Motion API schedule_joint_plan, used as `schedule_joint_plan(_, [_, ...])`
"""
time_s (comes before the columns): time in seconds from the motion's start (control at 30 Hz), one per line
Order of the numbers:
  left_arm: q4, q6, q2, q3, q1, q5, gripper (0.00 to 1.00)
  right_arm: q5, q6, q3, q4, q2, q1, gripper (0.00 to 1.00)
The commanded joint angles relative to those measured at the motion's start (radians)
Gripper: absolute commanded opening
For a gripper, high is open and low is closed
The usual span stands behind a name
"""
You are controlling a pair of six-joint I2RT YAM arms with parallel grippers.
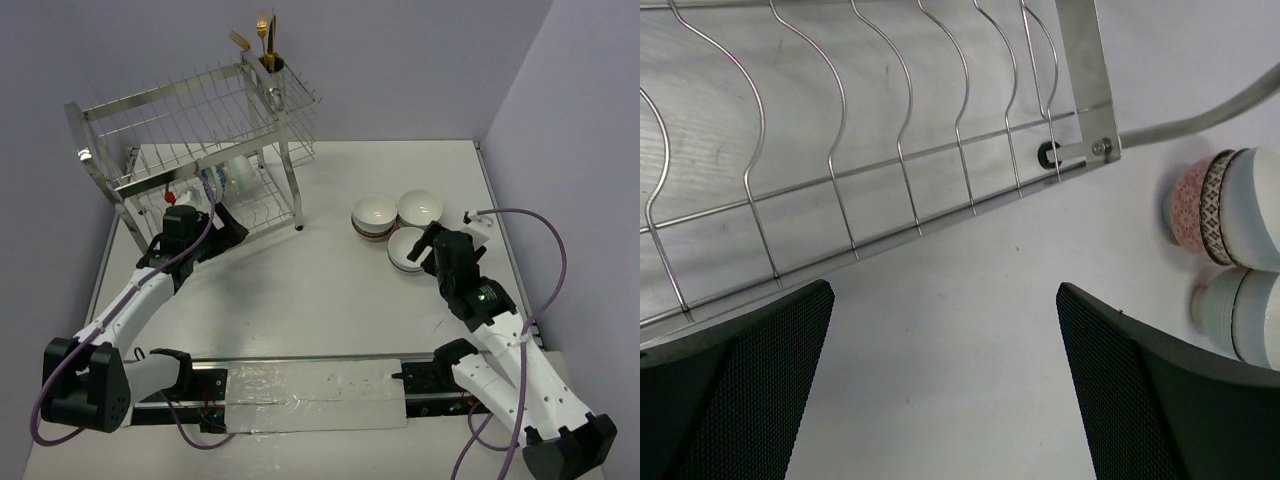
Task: Load the bowls into the dish rack
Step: Pick up the bowl from the bowl.
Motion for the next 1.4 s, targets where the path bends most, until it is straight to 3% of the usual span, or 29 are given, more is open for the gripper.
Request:
schedule_joint_plan(0.0, [-0.001,0.002,-0.041,-0.017,-0.017,0.053,0.99,-0.024,0.027,0.04,0.001,0.044,-0.065,0.87])
schedule_joint_plan(0.33, [0.002,0.032,-0.064,-0.041,-0.102,0.068,0.99,-0.038,0.042,0.017,0.041,0.185,-0.187,0.75])
schedule_joint_plan(0.57, [-0.023,0.055,-0.079,-0.026,-0.174,0.05,0.99,-0.089,0.066,0.0,0.122,0.262,-0.205,0.67])
schedule_joint_plan(0.67, [-0.055,0.076,-0.09,0.001,-0.209,0.027,0.99,-0.089,0.085,-0.009,0.153,0.317,-0.214,0.58])
schedule_joint_plan(1.2, [-0.15,0.291,-0.111,0.181,-0.278,0.041,0.99,-0.109,0.083,-0.034,0.234,0.432,-0.224,0.42])
schedule_joint_plan(1.33, [-0.146,0.34,-0.141,0.192,-0.278,0.028,0.99,-0.083,0.083,-0.04,0.223,0.414,-0.224,0.32])
schedule_joint_plan(1.37, [-0.141,0.349,-0.147,0.192,-0.278,0.03,0.99,-0.078,0.08,-0.04,0.216,0.398,-0.224,0.25])
